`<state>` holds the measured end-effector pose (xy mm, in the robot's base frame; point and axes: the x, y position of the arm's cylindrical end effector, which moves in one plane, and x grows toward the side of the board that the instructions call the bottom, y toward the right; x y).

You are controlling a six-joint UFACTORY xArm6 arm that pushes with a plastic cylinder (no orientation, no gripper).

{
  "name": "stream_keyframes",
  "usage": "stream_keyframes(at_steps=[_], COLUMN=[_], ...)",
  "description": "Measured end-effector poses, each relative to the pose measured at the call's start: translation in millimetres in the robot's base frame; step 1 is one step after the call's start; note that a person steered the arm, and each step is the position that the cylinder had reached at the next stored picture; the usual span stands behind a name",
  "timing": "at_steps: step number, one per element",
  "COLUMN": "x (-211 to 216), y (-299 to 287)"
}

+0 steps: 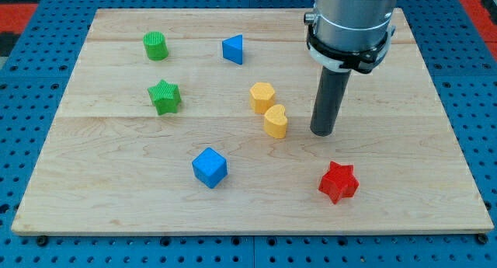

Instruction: Move the red star to the bottom of the red circle

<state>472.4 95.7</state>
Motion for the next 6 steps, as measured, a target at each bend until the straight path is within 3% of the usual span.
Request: stream_keyframes(at_steps=[2,4,6], x=[-5,-11,-112], y=[-53,-43,86])
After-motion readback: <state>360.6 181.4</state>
